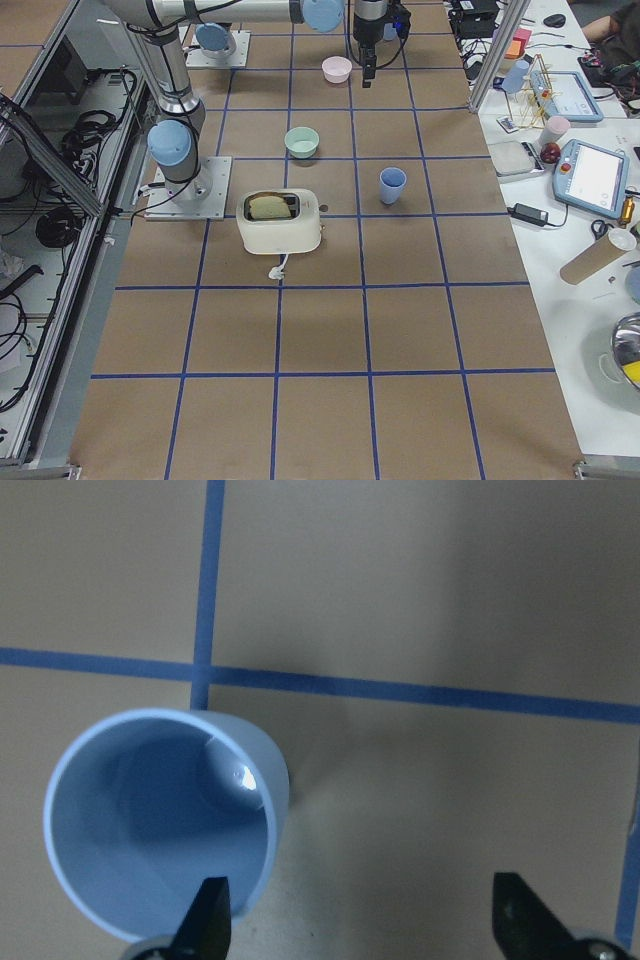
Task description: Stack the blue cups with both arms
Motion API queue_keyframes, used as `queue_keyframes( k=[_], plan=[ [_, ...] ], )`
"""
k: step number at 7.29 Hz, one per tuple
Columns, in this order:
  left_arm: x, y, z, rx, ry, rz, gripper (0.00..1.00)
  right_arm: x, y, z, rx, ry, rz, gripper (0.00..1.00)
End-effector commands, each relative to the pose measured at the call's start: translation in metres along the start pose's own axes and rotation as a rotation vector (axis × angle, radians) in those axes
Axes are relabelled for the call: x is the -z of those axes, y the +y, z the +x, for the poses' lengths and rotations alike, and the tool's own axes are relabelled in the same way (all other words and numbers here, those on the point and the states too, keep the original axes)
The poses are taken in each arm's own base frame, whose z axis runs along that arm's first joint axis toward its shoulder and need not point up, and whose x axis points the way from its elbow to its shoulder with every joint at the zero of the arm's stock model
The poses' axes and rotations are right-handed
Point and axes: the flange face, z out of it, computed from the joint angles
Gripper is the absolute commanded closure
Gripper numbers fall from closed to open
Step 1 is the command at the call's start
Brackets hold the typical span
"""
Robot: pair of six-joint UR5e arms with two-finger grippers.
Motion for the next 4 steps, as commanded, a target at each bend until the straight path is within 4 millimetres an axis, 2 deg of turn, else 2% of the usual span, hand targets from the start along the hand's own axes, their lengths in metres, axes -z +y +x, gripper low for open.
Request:
queue_keyframes(
  k=[1, 2, 3, 4],
  plan=[
    [-0.005, -0.009, -0.004, -0.01, -0.028, -0.024, 0.09, -0.006, 0.001, 0.0, 0.003, 0.005, -0.012, 0.0],
    [-0.013, -0.007, -0.005, -0.01, -0.027, -0.039, 0.23, -0.001, -0.001, 0.001, 0.0, -0.001, -0.001, 0.0],
    [-0.019, -0.007, -0.009, -0.012, -0.027, -0.046, 0.47, -0.006, 0.001, 0.002, -0.005, 0.004, -0.015, 0.0],
    [-0.02, -0.007, -0.009, -0.062, -0.026, -0.045, 0.67, -0.007, 0.0, 0.0, -0.003, -0.007, -0.013, 0.0]
  ],
)
